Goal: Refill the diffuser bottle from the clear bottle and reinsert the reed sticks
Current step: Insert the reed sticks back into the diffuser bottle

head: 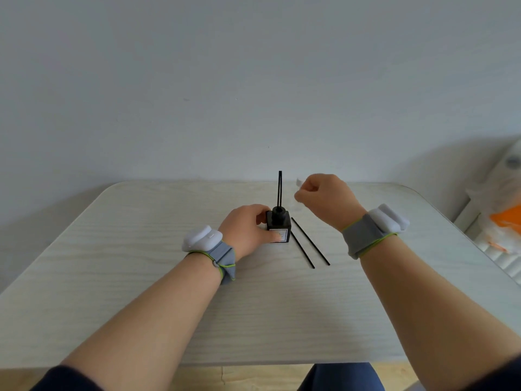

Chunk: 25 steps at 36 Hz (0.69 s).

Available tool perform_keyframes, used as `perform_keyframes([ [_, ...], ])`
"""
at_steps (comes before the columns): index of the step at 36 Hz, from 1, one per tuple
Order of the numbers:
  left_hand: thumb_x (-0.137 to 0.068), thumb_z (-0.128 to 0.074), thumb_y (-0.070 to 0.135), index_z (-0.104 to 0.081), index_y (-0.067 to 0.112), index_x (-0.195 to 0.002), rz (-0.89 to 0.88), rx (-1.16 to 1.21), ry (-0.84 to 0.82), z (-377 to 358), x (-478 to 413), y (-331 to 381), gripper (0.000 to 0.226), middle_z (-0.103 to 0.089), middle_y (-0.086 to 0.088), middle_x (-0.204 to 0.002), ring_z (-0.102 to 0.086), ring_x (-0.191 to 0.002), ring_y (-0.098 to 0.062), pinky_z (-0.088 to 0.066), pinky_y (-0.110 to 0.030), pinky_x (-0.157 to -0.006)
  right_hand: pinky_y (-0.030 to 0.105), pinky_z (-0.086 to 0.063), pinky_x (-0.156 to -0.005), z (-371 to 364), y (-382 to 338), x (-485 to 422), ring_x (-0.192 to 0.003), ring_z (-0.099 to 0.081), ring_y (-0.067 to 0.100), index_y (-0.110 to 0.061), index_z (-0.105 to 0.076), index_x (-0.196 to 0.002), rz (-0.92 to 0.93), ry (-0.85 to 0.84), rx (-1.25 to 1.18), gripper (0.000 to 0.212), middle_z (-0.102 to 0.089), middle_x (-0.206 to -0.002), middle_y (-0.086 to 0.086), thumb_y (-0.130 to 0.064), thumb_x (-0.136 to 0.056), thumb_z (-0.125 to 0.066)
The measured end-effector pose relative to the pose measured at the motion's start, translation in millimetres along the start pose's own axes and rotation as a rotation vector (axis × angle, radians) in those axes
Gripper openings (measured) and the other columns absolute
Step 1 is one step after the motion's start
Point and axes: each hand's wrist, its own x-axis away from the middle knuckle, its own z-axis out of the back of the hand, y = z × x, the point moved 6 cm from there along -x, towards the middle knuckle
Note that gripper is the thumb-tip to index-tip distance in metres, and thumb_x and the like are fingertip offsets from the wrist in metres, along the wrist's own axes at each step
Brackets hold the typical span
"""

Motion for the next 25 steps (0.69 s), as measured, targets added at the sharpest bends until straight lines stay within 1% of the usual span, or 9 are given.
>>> perform_keyframes([
  [2, -0.07, -0.08, 0.033, -0.065, 0.02, -0.111, 0.002, -0.004, 0.0, 0.0, 0.5, 0.6, 0.046, -0.067, 0.0, -0.105, -0.059, -0.1, -0.018, -0.046, -0.032, -0.087, 0.025, -0.042, -0.058, -4.0, 9.1, 2.9, -0.067, -0.054, 0.015, -0.017, -0.058, -0.065, -0.03, -0.14, 0.135, 0.018, -0.064, -0.075, 0.001, -0.025, -0.079, -0.066],
  [5, -0.07, -0.08, 0.032, -0.065, 0.018, -0.112, -0.003, -0.013, -0.002, 0.7, 0.9, 2.4, 0.047, -0.066, -0.002, -0.106, -0.059, -0.101, -0.02, -0.046, -0.033, -0.087, 0.029, -0.05, -0.067, -13.3, 22.4, 10.0, -0.076, -0.061, 0.018, -0.014, -0.064, -0.071, -0.066, -0.309, 0.309, 0.023, -0.069, -0.082, 0.003, -0.035, -0.076, -0.073],
  [7, -0.071, -0.08, 0.032, -0.065, 0.017, -0.112, -0.008, -0.018, -0.001, 1.7, 1.2, 4.2, 0.046, -0.066, -0.003, -0.106, -0.059, -0.101, -0.021, -0.045, -0.033, -0.087, 0.032, -0.053, -0.073, -19.4, 29.7, 13.9, -0.079, -0.063, 0.02, -0.01, -0.066, -0.075, -0.09, -0.36, 0.365, 0.031, -0.072, -0.088, 0.007, -0.04, -0.073, -0.075],
  [10, -0.071, -0.08, 0.031, -0.066, 0.017, -0.112, -0.01, -0.03, -0.001, 2.1, 1.5, 5.9, 0.046, -0.066, -0.003, -0.106, -0.059, -0.101, -0.02, -0.045, -0.033, -0.087, 0.031, -0.05, -0.068, -26.9, 37.0, 17.8, -0.075, -0.059, 0.019, -0.001, -0.07, -0.089, -0.136, -0.388, 0.417, 0.049, -0.07, -0.086, 0.009, -0.046, -0.069, -0.076],
  [12, -0.071, -0.08, 0.031, -0.066, 0.017, -0.111, -0.01, -0.032, -0.002, 2.1, 1.3, 5.9, 0.045, -0.066, -0.002, -0.105, -0.059, -0.1, -0.019, -0.044, -0.031, -0.086, 0.03, -0.047, -0.065, -30.1, 38.3, 18.3, -0.073, -0.057, 0.019, -0.001, -0.069, -0.093, -0.147, -0.387, 0.451, 0.055, -0.068, -0.085, 0.009, -0.049, -0.068, -0.076],
  [15, -0.071, -0.081, 0.031, -0.066, 0.017, -0.111, -0.008, -0.035, -0.005, 2.1, 0.9, 5.3, 0.045, -0.066, -0.001, -0.103, -0.059, -0.1, -0.019, -0.044, -0.031, -0.085, 0.03, -0.048, -0.066, -31.0, 38.2, 17.5, -0.075, -0.058, 0.02, -0.006, -0.064, -0.088, -0.137, -0.38, 0.503, 0.049, -0.069, -0.091, 0.009, -0.049, -0.068, -0.076],
  [20, -0.072, -0.08, 0.032, -0.066, 0.018, -0.112, -0.014, -0.044, -0.012, 2.1, 0.2, 5.4, 0.045, -0.065, 0.0, -0.103, -0.058, -0.099, -0.018, -0.043, -0.029, -0.083, 0.026, -0.045, -0.061, -26.9, 39.0, 16.9, -0.071, -0.057, 0.02, -0.014, -0.051, -0.068, -0.145, -0.381, 0.548, 0.037, -0.059, -0.074, 0.002, -0.041, -0.071, -0.076],
  [22, -0.072, -0.08, 0.033, -0.065, 0.018, -0.112, -0.014, -0.041, -0.015, 1.8, 0.3, 5.2, 0.045, -0.065, 0.001, -0.103, -0.058, -0.099, -0.018, -0.043, -0.028, -0.082, 0.026, -0.045, -0.06, -24.9, 40.5, 16.4, -0.069, -0.057, 0.02, -0.014, -0.051, -0.065, -0.163, -0.382, 0.551, 0.033, -0.06, -0.073, 0.002, -0.035, -0.072, -0.075],
  [25, -0.071, -0.08, 0.032, -0.066, 0.017, -0.111, -0.009, -0.039, -0.015, 1.9, 0.1, 4.6, 0.045, -0.066, -0.001, -0.104, -0.059, -0.099, -0.018, -0.044, -0.03, -0.084, 0.026, -0.047, -0.061, -22.5, 42.5, 15.4, -0.067, -0.057, 0.02, -0.013, -0.053, -0.063, -0.184, -0.395, 0.551, 0.027, -0.061, -0.071, 0.003, -0.026, -0.073, -0.074],
])
